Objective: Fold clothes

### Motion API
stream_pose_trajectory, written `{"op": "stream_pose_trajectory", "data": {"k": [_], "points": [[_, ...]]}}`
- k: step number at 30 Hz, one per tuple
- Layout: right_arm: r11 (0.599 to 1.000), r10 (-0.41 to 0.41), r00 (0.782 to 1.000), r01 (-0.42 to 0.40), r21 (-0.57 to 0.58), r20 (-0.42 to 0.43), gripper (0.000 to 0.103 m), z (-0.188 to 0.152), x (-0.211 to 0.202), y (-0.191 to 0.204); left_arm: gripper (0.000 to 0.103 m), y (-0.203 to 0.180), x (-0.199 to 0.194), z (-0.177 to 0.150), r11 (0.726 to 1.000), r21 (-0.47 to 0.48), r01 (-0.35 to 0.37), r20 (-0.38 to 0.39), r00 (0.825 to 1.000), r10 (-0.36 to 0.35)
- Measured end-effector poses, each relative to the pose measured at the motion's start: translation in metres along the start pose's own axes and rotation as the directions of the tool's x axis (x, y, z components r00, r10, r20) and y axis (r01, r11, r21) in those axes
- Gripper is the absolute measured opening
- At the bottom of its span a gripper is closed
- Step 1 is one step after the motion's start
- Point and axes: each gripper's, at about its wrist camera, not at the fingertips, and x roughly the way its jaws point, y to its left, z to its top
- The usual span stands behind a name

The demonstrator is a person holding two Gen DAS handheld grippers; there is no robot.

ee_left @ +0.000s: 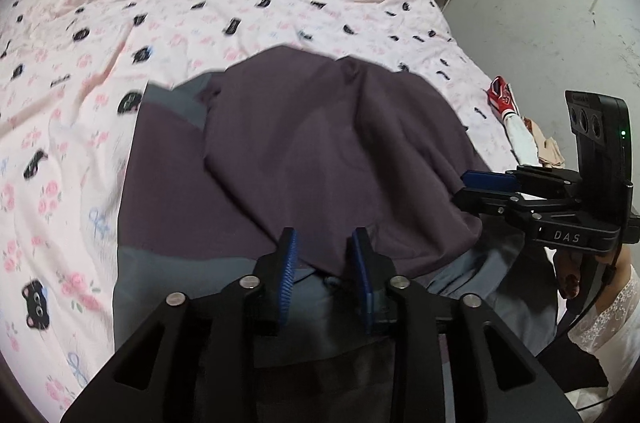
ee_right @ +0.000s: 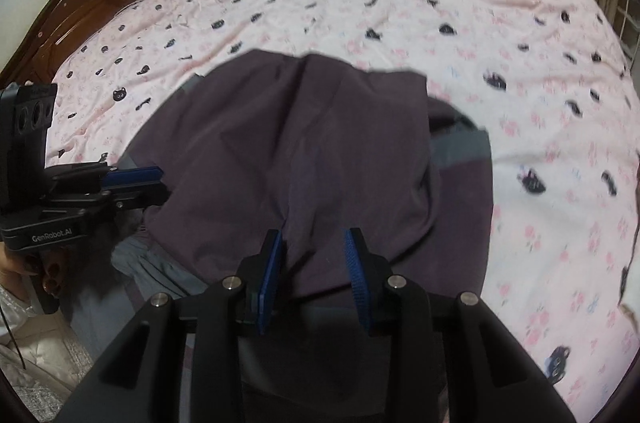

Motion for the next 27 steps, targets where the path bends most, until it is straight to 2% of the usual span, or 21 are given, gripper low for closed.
{"op": "stream_pose_trajectory", "data": {"k": [8, 14, 21, 22, 26, 27], "points": [[0.999, 0.011, 1.0, -0.011, 0.031, -0.01, 0.036, -0.007, 0.003, -0.006, 0.027, -0.001, -0.002, -0.004, 1.0, 0.008, -0.004, 0.01, 1.0, 0.003], [0.996, 0.055, 0.996, -0.06, 0.071, 0.074, 0.037, -0.008, -0.026, -0.011, 0.027, 0.004, -0.031, -0.007, 0.999, -0.017, 0.03, 0.1, 0.995, -0.028], [0.993, 0.032, 0.995, -0.042, 0.11, 0.095, 0.037, -0.036, -0.055, -0.015, 0.027, 0.019, -0.06, -0.038, 0.997, -0.073, -0.013, 0.088, 0.996, 0.019], [0.993, 0.026, 0.995, -0.036, 0.112, 0.094, 0.037, -0.041, -0.058, -0.014, 0.029, 0.021, -0.065, -0.045, 0.996, -0.085, -0.018, 0.083, 0.996, 0.025], [0.99, 0.005, 0.996, -0.019, 0.141, 0.093, 0.051, -0.067, -0.072, -0.013, 0.054, 0.029, -0.082, -0.069, 0.989, -0.138, -0.048, 0.07, 0.996, 0.059], [0.989, 0.003, 0.996, -0.017, 0.149, 0.091, 0.051, -0.073, -0.076, -0.012, 0.054, 0.031, -0.086, -0.075, 0.987, -0.151, -0.049, 0.073, 0.995, 0.06]]}}
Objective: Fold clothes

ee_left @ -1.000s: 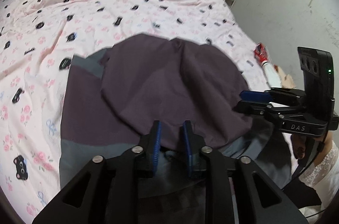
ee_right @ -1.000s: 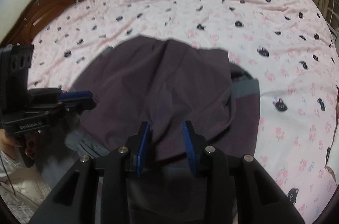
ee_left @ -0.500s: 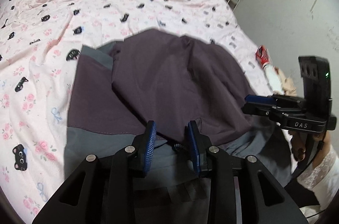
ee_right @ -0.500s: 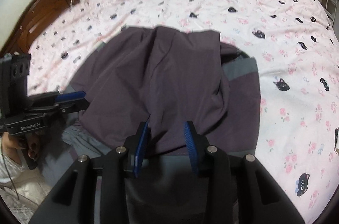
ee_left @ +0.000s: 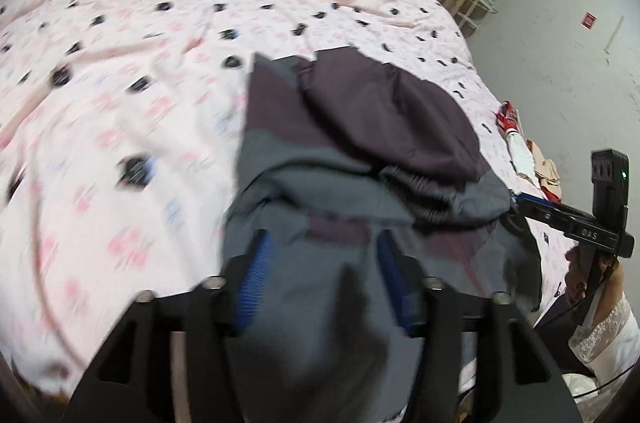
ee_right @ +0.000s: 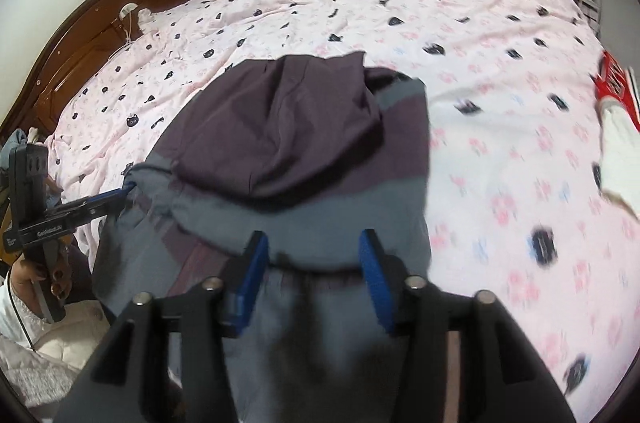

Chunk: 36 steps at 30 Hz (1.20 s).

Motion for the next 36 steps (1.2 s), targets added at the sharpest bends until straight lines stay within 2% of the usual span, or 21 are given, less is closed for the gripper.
{"op": "stream_pose_trajectory", "data": {"k": [5, 10, 18, 23, 25, 26, 31, 36], "points": [[0.999, -0.028, 0.999, 0.029, 0.022, -0.021, 0.059, -0.027, -0.013, -0.003, 0.056, 0.01, -0.013, -0.025, 0.999, -0.036, -0.02, -0.021, 1.0, 0.019], [0.997, -0.05, 0.998, 0.052, 0.051, -0.037, 0.059, -0.051, -0.018, -0.006, 0.058, 0.013, -0.021, -0.043, 0.998, -0.031, -0.05, -0.034, 0.998, 0.049], [0.992, -0.07, 0.996, 0.074, 0.106, -0.047, 0.06, -0.073, -0.032, -0.015, 0.058, 0.018, -0.024, -0.06, 0.997, -0.041, -0.062, -0.075, 0.995, 0.059], [0.986, -0.092, 0.994, 0.1, 0.133, -0.067, 0.061, -0.085, -0.04, -0.02, 0.059, 0.02, -0.021, -0.071, 0.997, -0.078, -0.027, -0.125, 0.992, 0.017], [0.982, -0.107, 0.991, 0.118, 0.146, -0.078, 0.069, -0.09, -0.043, -0.023, 0.059, 0.021, -0.019, -0.074, 0.996, -0.09, -0.012, -0.14, 0.99, -0.001], [0.979, -0.111, 0.99, 0.123, 0.16, -0.083, 0.069, -0.093, -0.045, -0.026, 0.059, 0.021, -0.019, -0.075, 0.995, -0.096, -0.005, -0.146, 0.989, -0.01], [0.973, -0.075, 0.991, 0.098, 0.21, -0.115, 0.069, -0.102, -0.042, -0.034, 0.061, 0.022, -0.013, -0.079, 0.993, -0.116, 0.024, -0.162, 0.986, -0.043], [0.976, -0.029, 0.991, 0.057, 0.212, -0.131, 0.069, -0.105, -0.035, -0.033, 0.063, 0.031, -0.01, -0.08, 0.986, -0.158, 0.06, -0.158, 0.984, -0.086]]}}
